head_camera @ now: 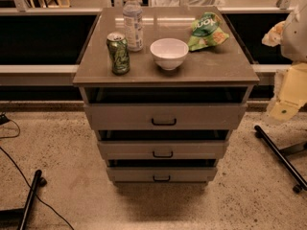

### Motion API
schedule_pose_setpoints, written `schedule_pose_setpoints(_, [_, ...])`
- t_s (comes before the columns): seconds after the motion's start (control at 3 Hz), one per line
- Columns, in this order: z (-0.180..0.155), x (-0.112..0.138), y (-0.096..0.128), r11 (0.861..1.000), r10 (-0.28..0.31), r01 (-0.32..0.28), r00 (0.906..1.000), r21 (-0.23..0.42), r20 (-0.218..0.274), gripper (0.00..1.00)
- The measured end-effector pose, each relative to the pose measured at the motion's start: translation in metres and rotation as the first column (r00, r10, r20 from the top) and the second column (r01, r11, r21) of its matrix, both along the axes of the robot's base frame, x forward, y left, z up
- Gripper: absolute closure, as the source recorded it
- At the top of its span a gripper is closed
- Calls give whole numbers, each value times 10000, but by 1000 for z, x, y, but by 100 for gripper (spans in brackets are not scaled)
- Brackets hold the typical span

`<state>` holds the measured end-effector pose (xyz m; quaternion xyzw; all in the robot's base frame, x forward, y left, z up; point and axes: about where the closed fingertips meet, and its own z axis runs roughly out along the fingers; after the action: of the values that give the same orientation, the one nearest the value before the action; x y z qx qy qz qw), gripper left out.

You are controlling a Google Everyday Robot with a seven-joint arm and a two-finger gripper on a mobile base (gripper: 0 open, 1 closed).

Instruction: Open bottom drawer

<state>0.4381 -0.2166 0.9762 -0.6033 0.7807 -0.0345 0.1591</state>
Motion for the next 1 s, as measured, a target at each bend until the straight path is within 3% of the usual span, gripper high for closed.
schedule_pose_setpoints(0.33, [0, 0, 0, 10000, 0, 0, 10000, 0, 1, 0])
schedule_pose_setpoints(0.67, [22, -7, -7, 10000, -45, 45, 9997, -14, 232, 0])
schedule_pose_setpoints(1.0, [-19, -7, -22, 9958, 154, -137, 9997, 902, -184, 0])
